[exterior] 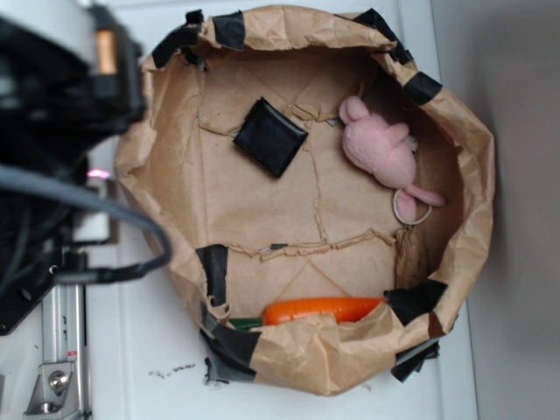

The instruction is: Grab the black box.

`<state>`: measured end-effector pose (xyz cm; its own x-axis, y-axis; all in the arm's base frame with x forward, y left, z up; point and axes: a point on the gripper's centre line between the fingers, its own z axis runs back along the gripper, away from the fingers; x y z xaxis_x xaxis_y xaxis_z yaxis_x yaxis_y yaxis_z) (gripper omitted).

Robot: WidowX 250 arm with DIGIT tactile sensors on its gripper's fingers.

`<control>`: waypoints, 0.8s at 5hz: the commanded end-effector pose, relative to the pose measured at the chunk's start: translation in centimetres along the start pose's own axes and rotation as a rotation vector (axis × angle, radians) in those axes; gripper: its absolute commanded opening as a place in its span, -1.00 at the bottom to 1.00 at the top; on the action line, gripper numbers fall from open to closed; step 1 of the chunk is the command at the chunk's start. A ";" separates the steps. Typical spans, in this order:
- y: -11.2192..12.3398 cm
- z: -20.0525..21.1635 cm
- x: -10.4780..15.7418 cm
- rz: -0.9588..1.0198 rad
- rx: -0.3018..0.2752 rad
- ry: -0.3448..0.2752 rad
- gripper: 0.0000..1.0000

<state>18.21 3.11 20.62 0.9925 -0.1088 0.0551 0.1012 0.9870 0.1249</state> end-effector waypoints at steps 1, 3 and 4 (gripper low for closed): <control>0.3 -4.7 2.6 -0.448 0.043 -0.074 1.00; 1.3 -6.9 3.5 -0.542 0.053 -0.112 1.00; 1.3 -6.9 3.5 -0.542 0.053 -0.112 1.00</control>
<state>21.96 5.10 13.43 0.7915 -0.6081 0.0611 0.5891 0.7857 0.1889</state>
